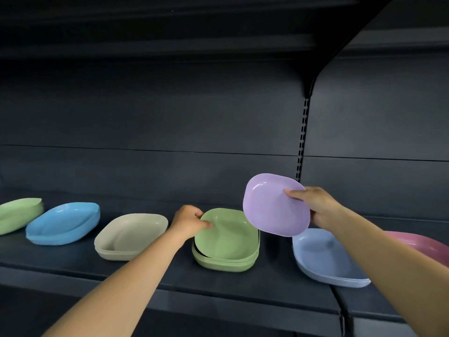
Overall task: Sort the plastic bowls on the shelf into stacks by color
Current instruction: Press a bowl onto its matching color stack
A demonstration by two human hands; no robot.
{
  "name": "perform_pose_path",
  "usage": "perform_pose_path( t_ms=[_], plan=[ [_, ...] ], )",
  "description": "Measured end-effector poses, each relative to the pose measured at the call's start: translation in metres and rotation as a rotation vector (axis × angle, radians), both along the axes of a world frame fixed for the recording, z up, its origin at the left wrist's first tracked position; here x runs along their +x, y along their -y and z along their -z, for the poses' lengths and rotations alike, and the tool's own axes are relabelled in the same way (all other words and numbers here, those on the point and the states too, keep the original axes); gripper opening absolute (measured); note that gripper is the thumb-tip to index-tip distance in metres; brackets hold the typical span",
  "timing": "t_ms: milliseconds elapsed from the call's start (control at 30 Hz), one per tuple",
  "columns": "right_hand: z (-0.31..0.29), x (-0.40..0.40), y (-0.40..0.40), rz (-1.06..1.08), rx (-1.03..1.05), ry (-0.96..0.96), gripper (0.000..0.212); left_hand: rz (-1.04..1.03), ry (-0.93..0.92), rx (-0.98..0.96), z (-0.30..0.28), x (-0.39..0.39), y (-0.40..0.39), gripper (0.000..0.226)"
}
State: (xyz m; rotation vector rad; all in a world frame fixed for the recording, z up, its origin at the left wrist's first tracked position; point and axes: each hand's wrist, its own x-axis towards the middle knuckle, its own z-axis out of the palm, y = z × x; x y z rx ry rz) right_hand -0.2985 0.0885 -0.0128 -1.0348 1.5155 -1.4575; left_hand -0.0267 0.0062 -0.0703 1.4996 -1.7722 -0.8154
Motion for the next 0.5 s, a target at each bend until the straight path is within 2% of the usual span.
perform_pose_path(
  t_ms=[167,300,500],
  plan=[
    [-0.005,0.015,0.001,-0.006,-0.009,-0.007,0.013,0.016,-0.149,0.027,-0.010,0.005,-0.001,0.024],
    [-0.007,0.033,0.001,-0.003,-0.015,-0.002,0.021,0.016,-0.208,0.000,-0.021,0.018,-0.004,0.022],
    [-0.008,0.078,0.004,-0.033,-0.023,0.013,0.021,-0.016,-0.233,-0.029,-0.033,0.060,-0.015,0.008]
  ],
)
